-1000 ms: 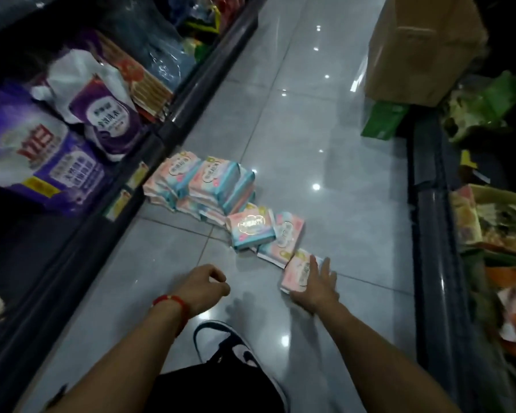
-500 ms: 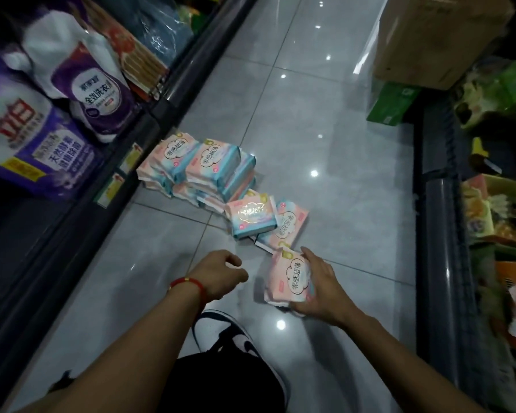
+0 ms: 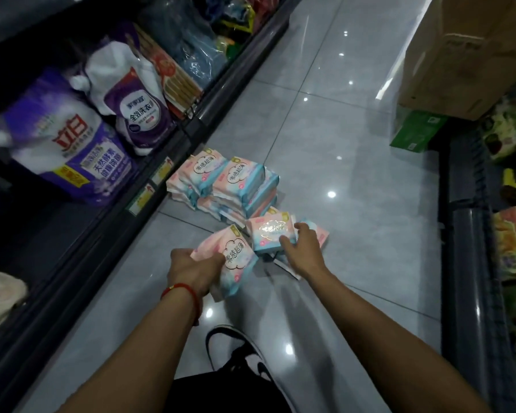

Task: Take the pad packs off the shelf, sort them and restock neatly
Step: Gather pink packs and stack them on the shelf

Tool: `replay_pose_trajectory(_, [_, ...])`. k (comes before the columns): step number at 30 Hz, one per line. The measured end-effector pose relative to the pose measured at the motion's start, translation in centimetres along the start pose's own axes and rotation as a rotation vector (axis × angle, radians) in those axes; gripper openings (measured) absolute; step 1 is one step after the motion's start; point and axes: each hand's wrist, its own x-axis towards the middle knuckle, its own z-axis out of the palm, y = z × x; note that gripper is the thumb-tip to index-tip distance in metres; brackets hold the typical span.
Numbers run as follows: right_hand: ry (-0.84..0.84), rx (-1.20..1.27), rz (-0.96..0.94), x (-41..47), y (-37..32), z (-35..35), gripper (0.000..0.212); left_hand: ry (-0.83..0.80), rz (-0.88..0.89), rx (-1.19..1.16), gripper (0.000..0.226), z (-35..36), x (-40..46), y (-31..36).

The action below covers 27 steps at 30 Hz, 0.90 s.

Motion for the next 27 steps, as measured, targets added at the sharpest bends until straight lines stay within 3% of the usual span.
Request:
replay_pose_trajectory(3, [-0.023, -0.06, 0.15, 4.8, 0.4, 1.6, 0.098, -0.007, -0.018, -0.133, 0.043, -0.7, -0.8, 0.7])
replay_pose_trajectory(6, [-0.039, -0.062, 0.214, 6.6, 1.0, 3.4, 0.106, -0.025, -0.024, -0.247, 0.016, -1.2, 0.2, 0.2])
replay_pose_trajectory(9, [0.008, -0.047, 0.24, 6.9, 1.6, 4.5, 0.105, -0.038, 0.002, -0.326, 0.018, -1.7, 0.9, -0.2])
replay_pose_trajectory(14, [0.044, 0.126, 0.251, 3.4, 2.4, 2.9, 0.073, -0.036, 0.071, -0.322, 0.017, -2.8, 0.7, -0.5])
replay_pose_trajectory(20, [-0.261, 0.684, 0.132, -6.4, -1.5, -2.6, 0.044, -0.02, 0.112, -0.421, 0.011, -3.9, -1.2, -0.8])
replay_pose_trajectory(24, [-0.426, 0.679, -0.068, -12.5, -6.4, -4.9, 0.043, -0.016, 0.162, -0.494, 0.02, -5.6, -3.2, -0.6])
replay_pose_trajectory(27, [-0.497, 0.571, -0.201, -15.9, -10.5, -4.8, 0.065, -0.056, 0.229, -0.567, 0.02, -7.5, -5.9, -0.1])
